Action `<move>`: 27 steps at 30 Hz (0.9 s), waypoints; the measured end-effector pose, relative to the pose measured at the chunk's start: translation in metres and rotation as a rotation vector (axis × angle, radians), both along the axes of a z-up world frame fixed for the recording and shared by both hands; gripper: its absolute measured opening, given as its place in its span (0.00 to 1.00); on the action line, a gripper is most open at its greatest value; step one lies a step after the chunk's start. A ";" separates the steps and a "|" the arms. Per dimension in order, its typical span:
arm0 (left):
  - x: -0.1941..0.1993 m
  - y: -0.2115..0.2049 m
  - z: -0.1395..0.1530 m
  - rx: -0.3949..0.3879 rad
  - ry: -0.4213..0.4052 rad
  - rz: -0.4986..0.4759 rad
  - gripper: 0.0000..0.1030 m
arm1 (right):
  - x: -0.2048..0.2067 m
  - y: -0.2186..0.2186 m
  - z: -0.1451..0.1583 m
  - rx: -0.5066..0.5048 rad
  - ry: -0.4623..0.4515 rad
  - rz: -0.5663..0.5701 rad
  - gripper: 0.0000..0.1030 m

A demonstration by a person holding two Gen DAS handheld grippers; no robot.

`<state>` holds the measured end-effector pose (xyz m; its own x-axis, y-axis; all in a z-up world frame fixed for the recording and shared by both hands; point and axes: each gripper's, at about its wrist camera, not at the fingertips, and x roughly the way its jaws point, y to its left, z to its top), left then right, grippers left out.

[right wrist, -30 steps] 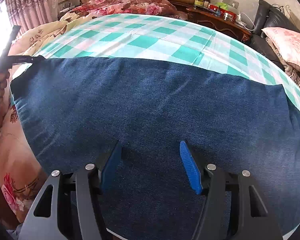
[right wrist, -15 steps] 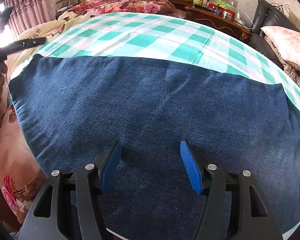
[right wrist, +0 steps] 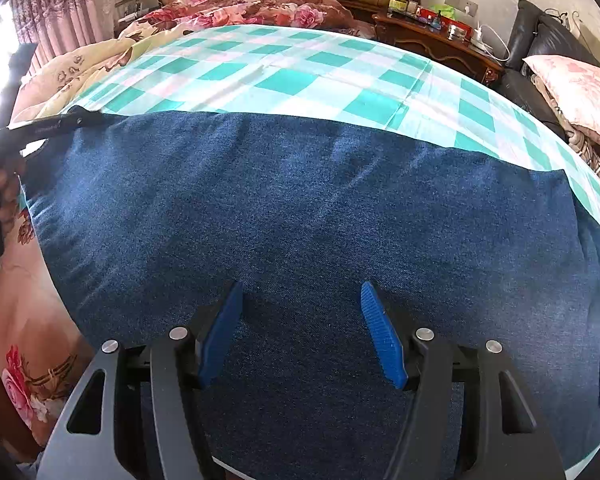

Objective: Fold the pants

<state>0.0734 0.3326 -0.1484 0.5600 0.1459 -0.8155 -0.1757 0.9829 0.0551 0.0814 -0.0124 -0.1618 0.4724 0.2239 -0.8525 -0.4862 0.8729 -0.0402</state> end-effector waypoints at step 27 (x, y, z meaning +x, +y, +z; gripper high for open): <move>-0.158 0.078 -0.006 -0.635 -0.266 0.428 0.35 | 0.091 0.094 0.001 -0.041 -0.071 0.168 0.06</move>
